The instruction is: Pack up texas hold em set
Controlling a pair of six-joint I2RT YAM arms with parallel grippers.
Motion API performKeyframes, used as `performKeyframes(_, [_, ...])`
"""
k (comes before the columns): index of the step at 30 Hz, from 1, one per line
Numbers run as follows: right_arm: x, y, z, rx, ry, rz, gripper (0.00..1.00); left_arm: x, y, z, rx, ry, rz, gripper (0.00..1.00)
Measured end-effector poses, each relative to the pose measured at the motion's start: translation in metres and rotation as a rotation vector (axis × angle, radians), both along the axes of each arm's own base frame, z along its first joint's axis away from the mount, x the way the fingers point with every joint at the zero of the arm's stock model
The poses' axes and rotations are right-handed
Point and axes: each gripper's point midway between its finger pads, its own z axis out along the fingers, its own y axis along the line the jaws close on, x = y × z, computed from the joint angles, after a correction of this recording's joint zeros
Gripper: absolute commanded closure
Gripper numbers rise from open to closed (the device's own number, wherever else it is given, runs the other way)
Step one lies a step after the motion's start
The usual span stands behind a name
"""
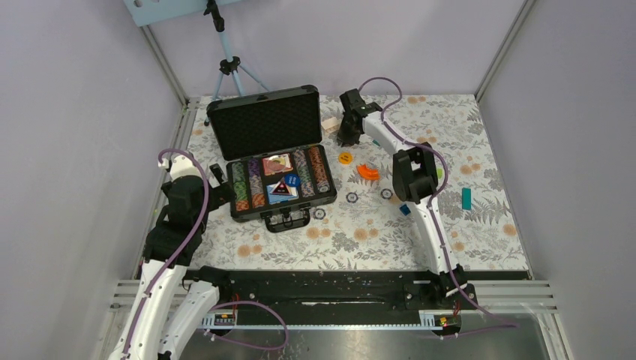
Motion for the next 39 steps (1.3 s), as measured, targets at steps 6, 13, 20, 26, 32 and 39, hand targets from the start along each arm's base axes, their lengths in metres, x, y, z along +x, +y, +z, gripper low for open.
performKeyframes(6, [0.005,-0.006,0.001,0.041,0.013,-0.035,0.99,0.0,0.0,-0.003,0.002,0.006,0.0,0.01])
performKeyframes(13, [0.001,-0.007,-0.005,0.048,0.02,-0.037,1.0,0.0,0.0,-0.004,0.005,0.007,-0.002,0.01])
performKeyframes(20, [-0.022,-0.017,-0.006,0.022,0.062,-0.023,1.0,0.001,0.0,-0.003,0.004,0.004,-0.002,0.01])
performKeyframes(26, [-0.051,-0.026,-0.006,0.007,0.108,0.019,1.0,0.001,0.0,-0.003,0.004,0.004,-0.002,0.01])
performKeyframes(32, [-0.103,-0.046,-0.007,-0.013,0.166,0.062,0.95,0.001,0.0,-0.003,0.004,0.004,-0.002,0.01])
performKeyframes(39, [-0.117,-0.059,-0.003,-0.058,0.159,0.072,0.65,0.001,0.0,-0.003,0.004,0.004,-0.002,0.01])
